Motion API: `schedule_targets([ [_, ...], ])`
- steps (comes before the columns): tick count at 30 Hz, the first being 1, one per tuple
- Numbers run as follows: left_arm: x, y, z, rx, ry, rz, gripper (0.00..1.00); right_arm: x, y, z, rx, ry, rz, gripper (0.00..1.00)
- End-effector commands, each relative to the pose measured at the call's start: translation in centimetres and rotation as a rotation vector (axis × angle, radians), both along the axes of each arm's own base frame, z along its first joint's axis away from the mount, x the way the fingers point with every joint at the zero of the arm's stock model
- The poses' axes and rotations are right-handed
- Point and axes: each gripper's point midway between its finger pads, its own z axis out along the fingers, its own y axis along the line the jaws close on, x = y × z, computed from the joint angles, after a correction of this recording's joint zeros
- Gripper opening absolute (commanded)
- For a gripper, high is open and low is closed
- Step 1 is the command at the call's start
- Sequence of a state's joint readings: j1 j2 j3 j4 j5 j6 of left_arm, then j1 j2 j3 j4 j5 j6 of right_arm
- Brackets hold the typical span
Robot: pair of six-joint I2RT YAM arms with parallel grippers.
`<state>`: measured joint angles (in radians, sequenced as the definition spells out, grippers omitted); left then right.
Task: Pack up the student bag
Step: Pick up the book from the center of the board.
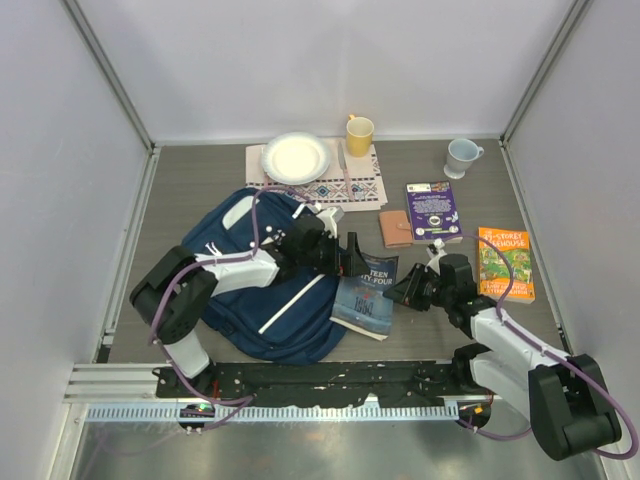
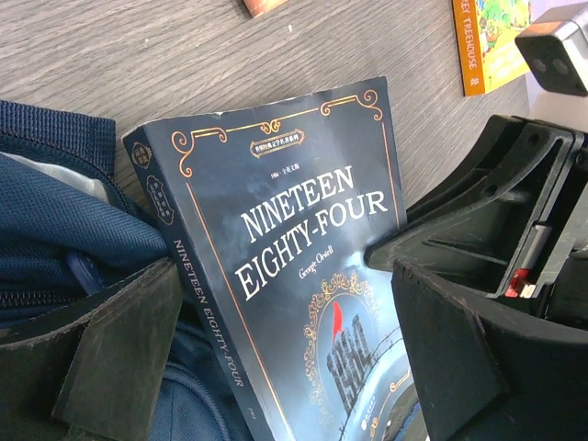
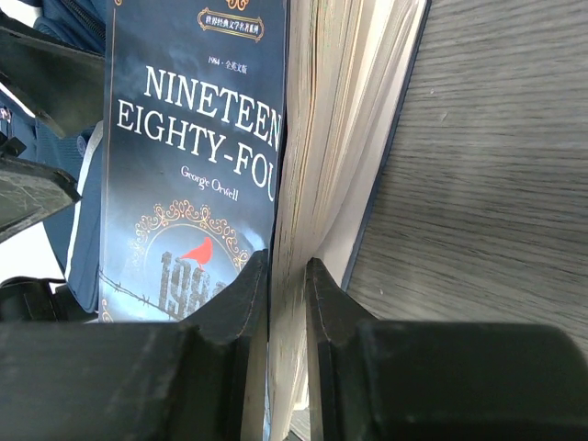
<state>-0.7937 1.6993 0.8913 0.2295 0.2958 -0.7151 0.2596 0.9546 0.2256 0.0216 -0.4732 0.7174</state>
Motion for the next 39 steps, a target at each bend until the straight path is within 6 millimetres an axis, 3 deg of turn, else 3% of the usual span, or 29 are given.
schedule_targets([
  [1, -1.8, 0.2, -2.9, 0.048, 0.122, -0.029, 0.99, 0.7, 0.9, 1.3, 0.025, -0.101, 0.042, 0.01],
  [8, -1.6, 0.8, -4.1, 0.115, 0.164, -0.001, 1.00, 0.6, 0.9, 1.3, 0.035, -0.170, 0.038, 0.01],
  [13, -1.9, 0.1, -4.2, 0.088, 0.179, -0.027, 0.98, 0.7, 0.8, 3.2, 0.089, -0.281, 0.011, 0.01],
  [17, -2.1, -0.4, -3.4, 0.052, 0.169, -0.055, 0.87, 0.5, 1.0, 4.7, 0.125, -0.346, 0.018, 0.01],
  [19, -2.1, -0.7, -3.0, 0.036, 0.161, -0.067, 0.83, 0.5, 1.0, 4.9, 0.125, -0.363, 0.020, 0.01],
  [22, -2.2, -1.1, -2.4, 0.011, 0.148, -0.086, 0.67, 0.1, 1.4, 5.2, 0.144, -0.372, 0.049, 0.01],
  [25, -2.1, -1.3, -1.5, -0.016, 0.125, -0.095, 0.61, -0.1, 1.7, 5.1, 0.156, -0.372, 0.074, 0.01],
  [27, -2.1, -1.4, -1.1, -0.030, 0.112, -0.100, 0.65, -0.1, 1.8, 4.9, 0.154, -0.370, 0.084, 0.01],
  [29, -2.2, -1.7, -0.2, -0.058, 0.093, -0.115, 0.77, -0.1, 2.0, 5.1, 0.148, -0.378, 0.109, 0.01],
  [33, -2.6, -2.4, 1.5, -0.123, 0.065, -0.167, 0.79, -0.2, 2.4, 5.5, 0.150, -0.387, 0.152, 0.01],
  [36, -2.9, -2.8, 2.6, -0.160, 0.049, -0.200, 0.72, 0.0, 2.6, 6.1, 0.161, -0.397, 0.163, 0.01],
  [37, -2.9, -2.9, 2.8, -0.166, 0.043, -0.204, 0.60, 0.1, 2.7, 6.4, 0.165, -0.407, 0.163, 0.01],
  [39, -2.8, -2.8, 2.8, -0.162, 0.045, -0.201, 0.47, 0.2, 2.7, 6.6, 0.168, -0.413, 0.162, 0.01],
])
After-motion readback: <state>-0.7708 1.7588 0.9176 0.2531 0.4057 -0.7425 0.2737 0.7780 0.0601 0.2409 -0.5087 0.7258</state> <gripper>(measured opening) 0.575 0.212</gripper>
